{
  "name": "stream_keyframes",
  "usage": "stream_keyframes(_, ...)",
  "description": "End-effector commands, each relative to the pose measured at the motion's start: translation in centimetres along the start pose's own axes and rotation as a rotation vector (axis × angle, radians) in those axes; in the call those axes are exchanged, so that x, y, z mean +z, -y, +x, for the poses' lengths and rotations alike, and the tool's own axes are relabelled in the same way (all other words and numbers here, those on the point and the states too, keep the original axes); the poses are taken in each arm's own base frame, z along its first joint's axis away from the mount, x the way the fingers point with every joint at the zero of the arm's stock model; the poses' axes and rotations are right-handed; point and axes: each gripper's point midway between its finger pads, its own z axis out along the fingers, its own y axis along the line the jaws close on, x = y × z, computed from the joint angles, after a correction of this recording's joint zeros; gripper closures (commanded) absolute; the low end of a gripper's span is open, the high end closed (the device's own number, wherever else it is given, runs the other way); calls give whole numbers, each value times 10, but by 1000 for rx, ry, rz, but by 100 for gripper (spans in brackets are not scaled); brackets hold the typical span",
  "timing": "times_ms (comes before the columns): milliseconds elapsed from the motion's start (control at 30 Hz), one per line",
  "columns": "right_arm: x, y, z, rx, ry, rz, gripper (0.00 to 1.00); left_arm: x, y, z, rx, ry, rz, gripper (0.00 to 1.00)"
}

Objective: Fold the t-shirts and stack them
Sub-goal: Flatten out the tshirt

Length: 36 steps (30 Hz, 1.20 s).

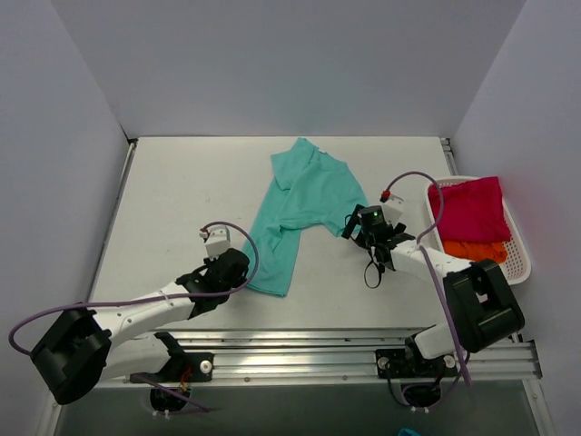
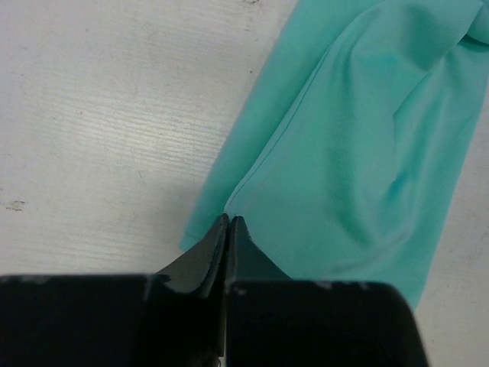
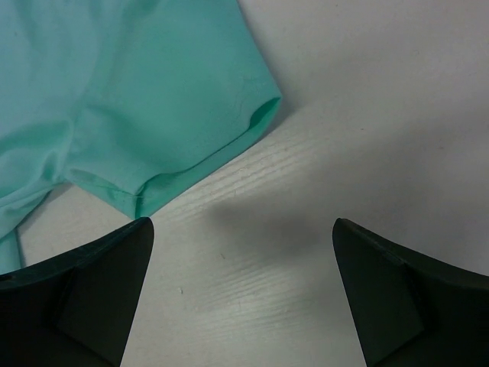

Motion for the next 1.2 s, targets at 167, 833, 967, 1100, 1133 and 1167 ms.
stream_keyframes(167,23,-11,-26,28,41,80,1,-6,12,-14,-15,52,71,98)
stream_keyframes(833,87,11,-20,40,-11,156,33,-10,13,-16,-16,58,97,98)
stream_keyframes(967,87,9,-16,34,-34,145,80,-10,12,-16,-13,57,92,98)
stream_keyframes(1100,83,8,-15,32,-45,131,100,-10,11,-16,-16,63,88,98)
stream_keyframes(1133,81,9,-14,34,-45,131,100,-9,11,-16,-14,62,85,98)
stream_keyframes(1167,80,8,-15,35,-43,128,100,-10,10,-17,-15,65,82,98)
